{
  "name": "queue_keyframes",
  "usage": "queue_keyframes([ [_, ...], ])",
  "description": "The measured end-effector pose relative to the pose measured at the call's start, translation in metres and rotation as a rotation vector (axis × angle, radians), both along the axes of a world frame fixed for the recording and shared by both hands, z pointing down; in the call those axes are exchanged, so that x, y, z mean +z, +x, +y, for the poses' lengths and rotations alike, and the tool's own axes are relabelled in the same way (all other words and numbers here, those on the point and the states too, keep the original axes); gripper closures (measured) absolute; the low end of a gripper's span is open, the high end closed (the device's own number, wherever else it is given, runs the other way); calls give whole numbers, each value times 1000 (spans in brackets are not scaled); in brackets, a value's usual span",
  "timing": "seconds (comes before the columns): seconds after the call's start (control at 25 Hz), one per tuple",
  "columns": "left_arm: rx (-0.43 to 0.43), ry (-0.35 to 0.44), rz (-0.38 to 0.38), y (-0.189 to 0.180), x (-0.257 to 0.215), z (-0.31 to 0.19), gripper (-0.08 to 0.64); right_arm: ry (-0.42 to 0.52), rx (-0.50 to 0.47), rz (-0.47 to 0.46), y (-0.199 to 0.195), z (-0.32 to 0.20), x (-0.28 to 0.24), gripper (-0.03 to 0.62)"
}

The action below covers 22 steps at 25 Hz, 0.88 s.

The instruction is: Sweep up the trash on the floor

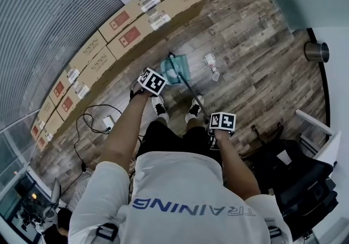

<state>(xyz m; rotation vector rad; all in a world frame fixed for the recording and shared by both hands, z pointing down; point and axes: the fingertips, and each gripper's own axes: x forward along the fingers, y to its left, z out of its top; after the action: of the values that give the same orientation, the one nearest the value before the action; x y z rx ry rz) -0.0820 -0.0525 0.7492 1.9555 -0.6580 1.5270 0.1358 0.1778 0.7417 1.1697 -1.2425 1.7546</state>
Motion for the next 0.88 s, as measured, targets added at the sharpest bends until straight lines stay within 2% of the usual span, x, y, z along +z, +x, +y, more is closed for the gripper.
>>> queue_keyframes([
  [0.16, 1, 2, 0, 0, 0, 1, 451, -7, 7, -69, -9, 3, -6, 485],
  [0.4, 2, 4, -1, 1, 0, -1, 451, 31, -8, 13, 12, 3, -12, 485],
  [0.64, 2, 2, -5, 0, 1, -2, 451, 78, 131, 95, 82, -2, -26, 485],
  [0.88, 1, 8, -4, 0, -1, -1, 451, 107, 296, 275, 175, -10, -27, 485],
])
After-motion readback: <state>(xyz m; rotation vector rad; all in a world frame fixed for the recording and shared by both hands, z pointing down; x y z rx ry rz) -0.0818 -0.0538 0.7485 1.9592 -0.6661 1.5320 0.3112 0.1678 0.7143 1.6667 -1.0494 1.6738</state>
